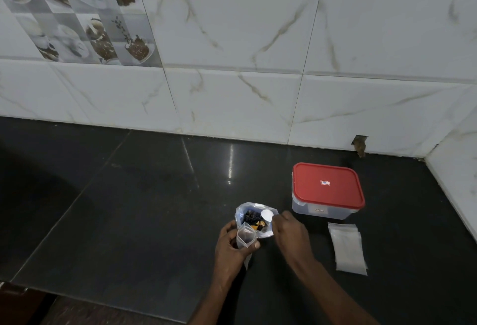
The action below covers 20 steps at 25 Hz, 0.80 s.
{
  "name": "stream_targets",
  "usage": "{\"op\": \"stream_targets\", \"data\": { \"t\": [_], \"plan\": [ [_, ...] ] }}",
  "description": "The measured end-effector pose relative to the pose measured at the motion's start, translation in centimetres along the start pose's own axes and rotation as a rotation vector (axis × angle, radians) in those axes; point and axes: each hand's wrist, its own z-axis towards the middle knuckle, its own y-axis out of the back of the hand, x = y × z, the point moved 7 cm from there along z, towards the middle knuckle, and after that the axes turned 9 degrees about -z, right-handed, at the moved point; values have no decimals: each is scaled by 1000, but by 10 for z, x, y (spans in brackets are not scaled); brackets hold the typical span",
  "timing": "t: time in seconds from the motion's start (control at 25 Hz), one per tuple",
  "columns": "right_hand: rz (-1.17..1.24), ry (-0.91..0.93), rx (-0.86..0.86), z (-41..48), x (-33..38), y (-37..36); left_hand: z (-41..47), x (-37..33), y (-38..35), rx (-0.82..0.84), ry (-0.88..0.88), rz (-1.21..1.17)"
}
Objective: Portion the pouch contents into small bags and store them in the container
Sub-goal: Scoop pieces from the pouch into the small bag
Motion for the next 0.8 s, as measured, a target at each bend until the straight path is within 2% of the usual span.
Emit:
{"op": "stream_targets", "data": {
  "t": [0.24, 0.36, 0.56, 0.64, 0.8],
  "plan": [
    [-111, 87, 233, -1, 17, -29, -4, -6, -3, 25, -8, -7],
    [-90, 42, 237, 5, 21, -27, -5, -8, -4, 21, -34, 15],
    [-99, 198, 218, -3, 21, -25, -9, -6, -6, 0, -56, 32],
    [-68, 93, 204, -1, 14, -26, -11, -6, -9, 2, -42, 19],
    [347, -300, 238, 15, -3, -25, -15, -11, -9, 20, -43, -4]
  ]
}}
